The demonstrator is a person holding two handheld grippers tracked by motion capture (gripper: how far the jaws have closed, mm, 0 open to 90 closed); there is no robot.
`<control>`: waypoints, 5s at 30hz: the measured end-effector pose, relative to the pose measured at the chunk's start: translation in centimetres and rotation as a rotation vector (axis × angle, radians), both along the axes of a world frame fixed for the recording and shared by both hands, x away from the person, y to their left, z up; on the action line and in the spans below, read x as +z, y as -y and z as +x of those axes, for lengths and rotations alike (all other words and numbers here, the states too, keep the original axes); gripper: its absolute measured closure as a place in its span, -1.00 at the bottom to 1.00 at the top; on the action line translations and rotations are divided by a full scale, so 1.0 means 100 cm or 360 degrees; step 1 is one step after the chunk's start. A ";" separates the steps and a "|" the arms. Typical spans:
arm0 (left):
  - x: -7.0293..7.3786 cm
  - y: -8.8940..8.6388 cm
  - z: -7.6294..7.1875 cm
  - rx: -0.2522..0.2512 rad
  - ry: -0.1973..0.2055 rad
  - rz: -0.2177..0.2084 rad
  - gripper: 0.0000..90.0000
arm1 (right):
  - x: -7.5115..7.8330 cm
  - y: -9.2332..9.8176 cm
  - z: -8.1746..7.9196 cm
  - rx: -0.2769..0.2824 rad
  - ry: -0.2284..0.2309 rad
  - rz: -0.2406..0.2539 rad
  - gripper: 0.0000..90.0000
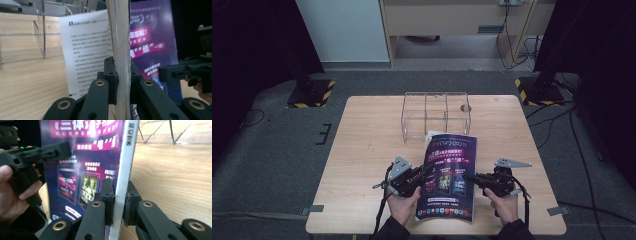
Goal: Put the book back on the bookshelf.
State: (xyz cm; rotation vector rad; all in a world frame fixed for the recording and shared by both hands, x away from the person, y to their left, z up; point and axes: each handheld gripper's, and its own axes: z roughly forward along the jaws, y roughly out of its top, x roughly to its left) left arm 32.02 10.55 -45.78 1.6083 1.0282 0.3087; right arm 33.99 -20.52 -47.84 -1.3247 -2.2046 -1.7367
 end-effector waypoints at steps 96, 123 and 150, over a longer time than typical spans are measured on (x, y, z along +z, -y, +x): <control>-0.074 -0.113 0.020 0.0644 -0.0427 0.0720 -0.55 | 0.137 0.010 0.044 -0.0438 0.0650 0.0054 0.84; -0.078 -0.110 0.022 0.0655 -0.0404 0.0751 -0.73 | 0.126 0.011 0.088 -0.0620 0.0646 -0.0022 0.85; -0.078 -0.109 0.022 0.0652 -0.0405 0.0754 -0.75 | 0.095 -0.013 0.125 -0.0684 0.0623 -0.0083 0.84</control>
